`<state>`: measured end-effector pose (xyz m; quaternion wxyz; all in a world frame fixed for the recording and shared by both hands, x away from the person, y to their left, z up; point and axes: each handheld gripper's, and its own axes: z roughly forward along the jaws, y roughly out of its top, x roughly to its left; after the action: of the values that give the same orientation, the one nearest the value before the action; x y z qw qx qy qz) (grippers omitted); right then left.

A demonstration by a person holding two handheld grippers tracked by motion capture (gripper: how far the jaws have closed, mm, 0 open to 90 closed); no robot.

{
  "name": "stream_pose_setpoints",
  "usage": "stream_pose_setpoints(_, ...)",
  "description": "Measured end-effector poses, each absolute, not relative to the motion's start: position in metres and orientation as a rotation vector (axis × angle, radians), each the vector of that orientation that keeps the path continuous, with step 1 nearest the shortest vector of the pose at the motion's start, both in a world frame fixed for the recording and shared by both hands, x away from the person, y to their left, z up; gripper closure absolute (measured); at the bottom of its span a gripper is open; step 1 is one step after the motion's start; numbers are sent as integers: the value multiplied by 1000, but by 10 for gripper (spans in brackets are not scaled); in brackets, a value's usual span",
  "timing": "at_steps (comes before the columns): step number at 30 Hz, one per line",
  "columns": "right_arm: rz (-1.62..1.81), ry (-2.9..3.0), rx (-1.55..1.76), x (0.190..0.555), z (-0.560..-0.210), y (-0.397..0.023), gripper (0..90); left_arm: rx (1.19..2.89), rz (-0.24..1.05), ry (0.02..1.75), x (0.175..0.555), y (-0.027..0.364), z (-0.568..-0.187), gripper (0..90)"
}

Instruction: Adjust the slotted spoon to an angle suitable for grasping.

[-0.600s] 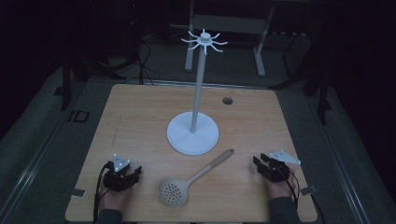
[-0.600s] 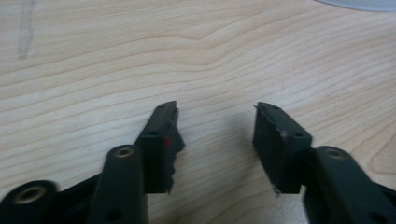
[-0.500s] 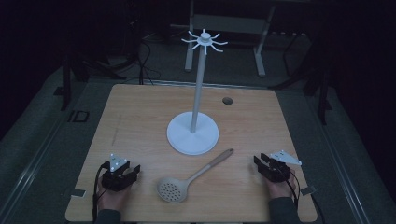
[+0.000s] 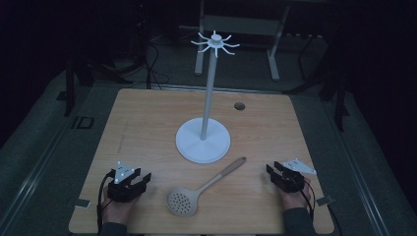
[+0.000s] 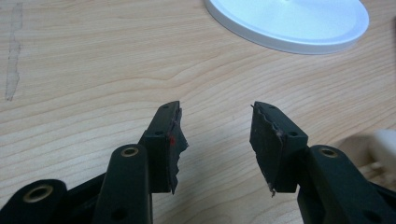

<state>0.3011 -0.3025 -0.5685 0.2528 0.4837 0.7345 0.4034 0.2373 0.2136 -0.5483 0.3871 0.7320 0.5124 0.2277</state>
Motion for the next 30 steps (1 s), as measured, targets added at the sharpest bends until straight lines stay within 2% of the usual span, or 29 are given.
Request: stream_pose_setpoints(30, 1112, 1945, 1335, 299, -568, -304, 600, 1968, 498, 1192, 251, 175, -511, 548)
